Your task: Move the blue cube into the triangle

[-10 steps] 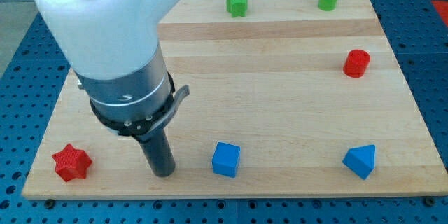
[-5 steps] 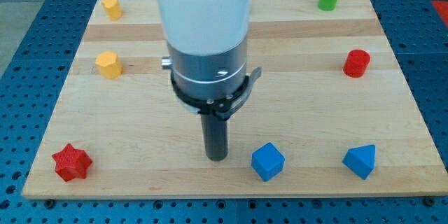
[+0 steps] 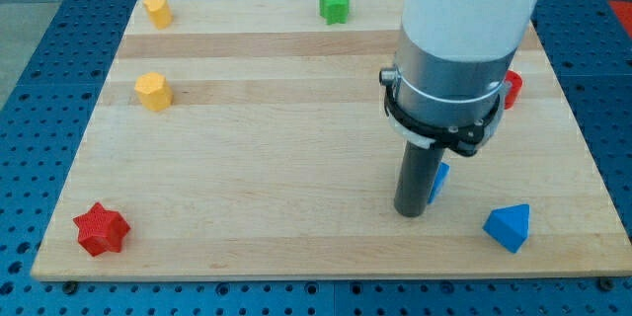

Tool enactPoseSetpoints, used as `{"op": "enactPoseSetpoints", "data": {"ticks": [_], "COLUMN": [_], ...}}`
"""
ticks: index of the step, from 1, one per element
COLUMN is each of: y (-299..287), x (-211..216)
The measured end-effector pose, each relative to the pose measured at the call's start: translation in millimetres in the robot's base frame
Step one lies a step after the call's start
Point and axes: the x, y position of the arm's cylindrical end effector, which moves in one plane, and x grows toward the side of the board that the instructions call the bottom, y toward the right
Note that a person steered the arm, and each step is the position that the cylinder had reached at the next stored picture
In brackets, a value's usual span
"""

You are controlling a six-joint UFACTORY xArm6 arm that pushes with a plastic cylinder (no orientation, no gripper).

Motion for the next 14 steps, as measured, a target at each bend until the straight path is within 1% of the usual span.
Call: {"op": "enactPoseSetpoints", "data": {"ticks": [1,2,3,5,6,7,8,9,10,12,13,14], "y": [-34,-41,-12,86,99,78,40,33,37,73,48,-24], "x": [4,-34,-55,-46,-46,-57,-58,-43,-26,-21,-21,-1]}}
